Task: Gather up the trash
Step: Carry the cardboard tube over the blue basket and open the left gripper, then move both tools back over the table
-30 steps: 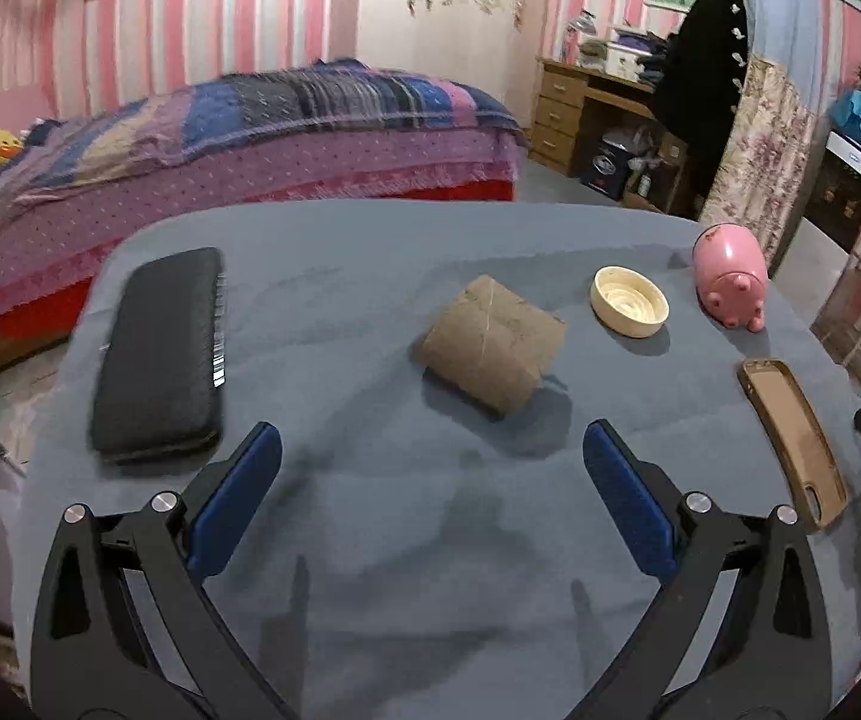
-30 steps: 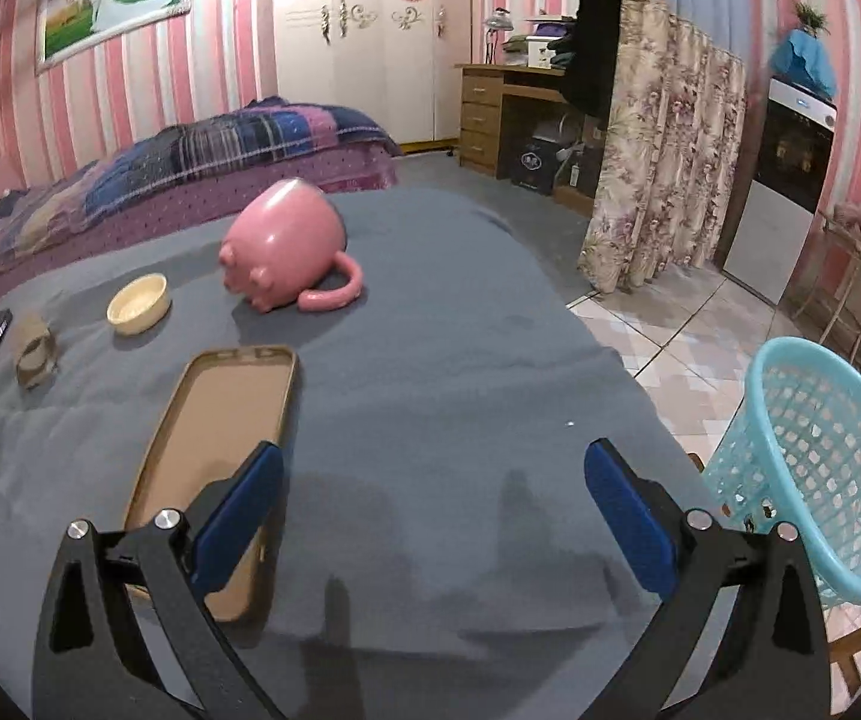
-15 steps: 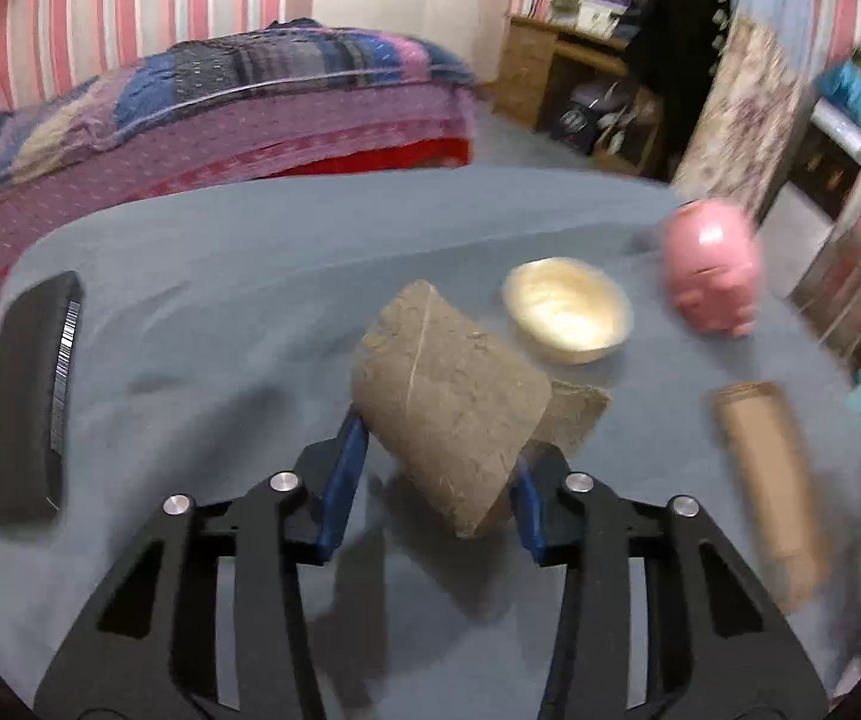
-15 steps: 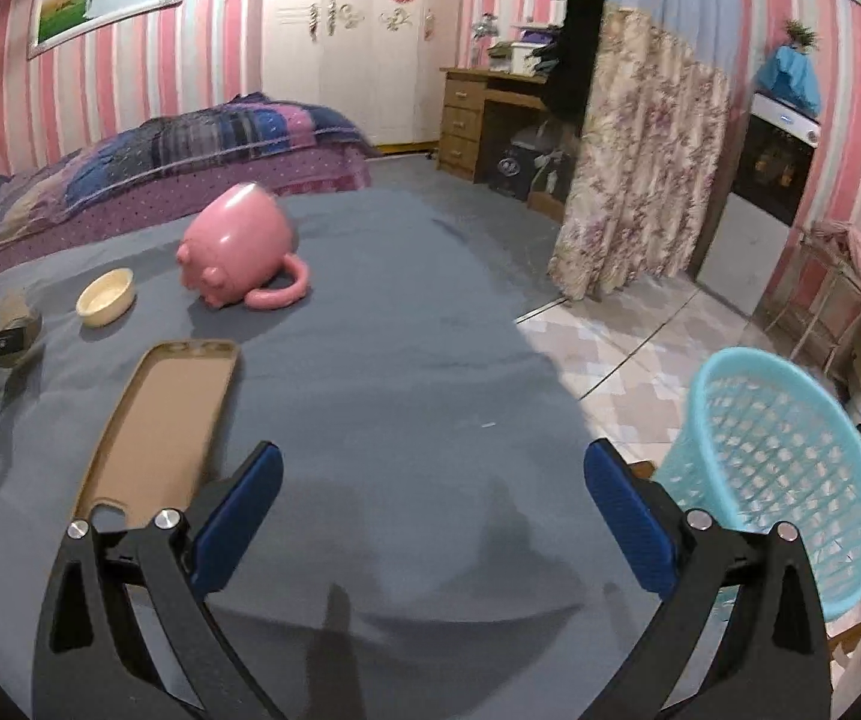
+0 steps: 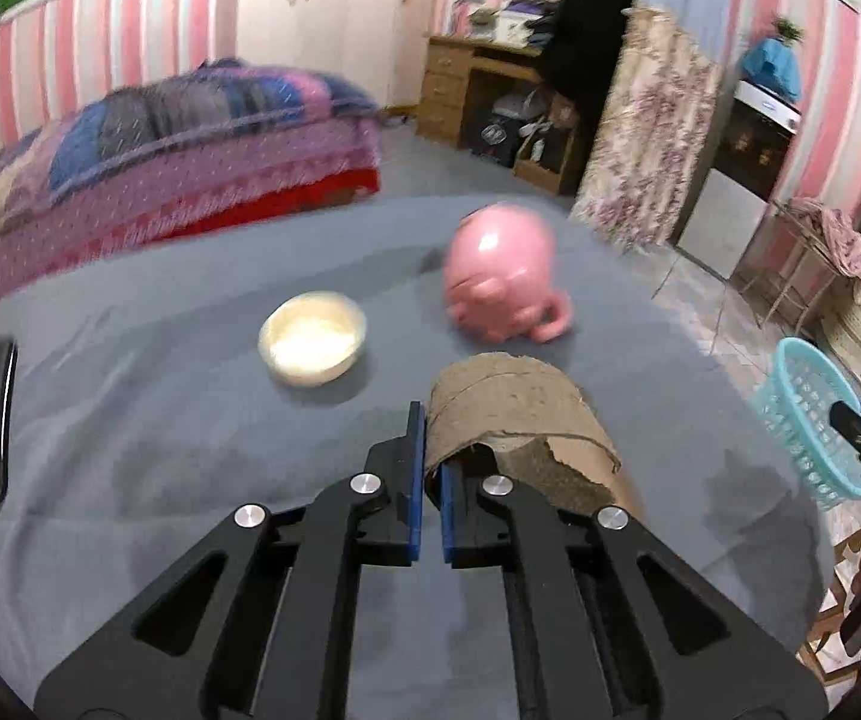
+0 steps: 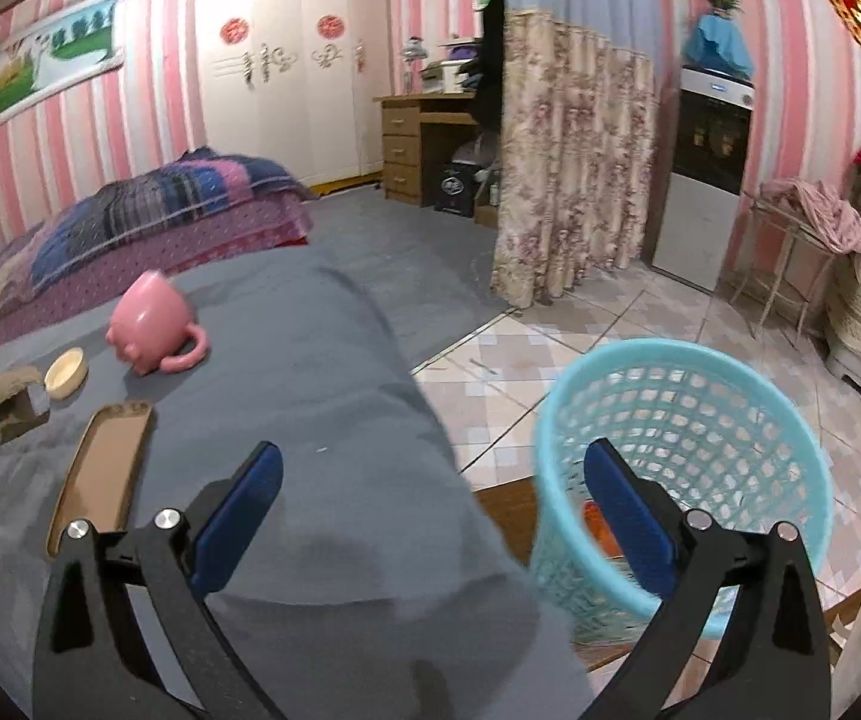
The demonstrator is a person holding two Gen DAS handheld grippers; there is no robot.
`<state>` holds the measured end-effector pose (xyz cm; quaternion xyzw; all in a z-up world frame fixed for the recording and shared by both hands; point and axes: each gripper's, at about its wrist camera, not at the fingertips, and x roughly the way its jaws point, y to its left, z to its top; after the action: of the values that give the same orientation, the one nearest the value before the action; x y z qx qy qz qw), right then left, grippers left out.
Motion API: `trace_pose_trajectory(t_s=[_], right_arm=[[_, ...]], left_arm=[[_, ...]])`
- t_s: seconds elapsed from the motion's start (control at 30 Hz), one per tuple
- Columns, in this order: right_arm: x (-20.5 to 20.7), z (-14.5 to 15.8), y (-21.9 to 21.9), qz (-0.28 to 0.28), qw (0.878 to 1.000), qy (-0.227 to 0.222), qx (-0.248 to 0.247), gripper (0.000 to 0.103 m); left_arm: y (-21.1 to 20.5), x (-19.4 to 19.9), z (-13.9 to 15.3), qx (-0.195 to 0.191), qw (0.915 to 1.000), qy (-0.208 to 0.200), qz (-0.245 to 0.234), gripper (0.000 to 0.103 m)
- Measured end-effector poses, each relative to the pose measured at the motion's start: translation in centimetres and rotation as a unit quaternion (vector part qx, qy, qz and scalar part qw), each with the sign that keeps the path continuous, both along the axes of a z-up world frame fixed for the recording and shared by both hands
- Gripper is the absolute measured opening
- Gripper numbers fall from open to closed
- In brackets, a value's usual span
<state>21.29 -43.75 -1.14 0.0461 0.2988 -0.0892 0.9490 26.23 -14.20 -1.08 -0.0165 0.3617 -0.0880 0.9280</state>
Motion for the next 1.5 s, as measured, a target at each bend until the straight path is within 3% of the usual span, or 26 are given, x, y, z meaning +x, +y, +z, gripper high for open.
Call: trace_pose_trajectory(t_s=[0.2, 0.43, 0.6, 0.77, 0.8, 0.87, 0.9, 0.93, 1.07, 1.13, 1.3, 1.5], right_arm=[[-1.8, 1.2, -4.9, -0.065, 0.998, -0.014, -0.023, 0.098], [-3.5, 0.5, -12.5, -0.140, 0.988, 0.024, -0.053, 0.098], [-4.9, 0.1, -16.9, -0.185, 0.982, 0.026, -0.017, 0.098], [-6.4, -0.6, -20.3, -0.224, 0.974, 0.029, 0.004, 0.098], [-6.8, -0.6, -21.1, -0.233, 0.972, 0.027, 0.011, 0.098], [-7.4, -0.7, -22.2, -0.247, 0.968, 0.022, 0.026, 0.098], [-7.7, -0.8, -22.8, -0.253, 0.966, 0.018, 0.038, 0.098], [-8.0, -0.9, -23.2, -0.258, 0.965, 0.015, 0.048, 0.098], [-8.1, -1.4, -23.9, -0.262, 0.963, 0.013, 0.062, 0.098], [-7.8, -1.5, -23.4, -0.254, 0.966, 0.015, 0.055, 0.098], [-7.1, -1.3, -21.6, -0.235, 0.971, 0.015, 0.041, 0.098], [-6.4, -0.7, -18.8, -0.210, 0.978, 0.009, 0.016, 0.098]], left_arm=[[-10.7, 0.5, 2.4, -0.004, 0.9969, -0.028, -0.074, 0.003], [-25.2, 0.1, 0.2, -0.022, 0.9831, -0.024, -0.180, 0.003], [-32.3, -0.5, -1.7, 0.007, 0.9729, -0.028, -0.230, 0.003], [-36.1, 0.5, -3.0, 0.007, 0.9671, -0.013, -0.254, 0.003], [-36.7, 0.6, -3.2, 0.012, 0.9662, -0.012, -0.257, 0.008], [-38.2, 0.9, -3.5, 0.029, 0.9647, -0.014, -0.261, 0.035], [-38.3, 0.9, -3.6, 0.032, 0.9655, -0.018, -0.258, 0.055], [-38.4, 0.8, -3.6, 0.033, 0.9662, -0.022, -0.255, 0.061], [-37.8, 1.3, -3.8, 0.037, 0.9673, -0.013, -0.251, 0.063], [-36.9, 1.3, -3.6, 0.035, 0.9688, -0.018, -0.245, 0.073], [-34.6, 1.3, -2.6, 0.036, 0.9739, -0.029, -0.222, 0.085], [-29.6, -0.8, -0.5, 0.040, 0.9781, -0.073, -0.191, 0.097]])
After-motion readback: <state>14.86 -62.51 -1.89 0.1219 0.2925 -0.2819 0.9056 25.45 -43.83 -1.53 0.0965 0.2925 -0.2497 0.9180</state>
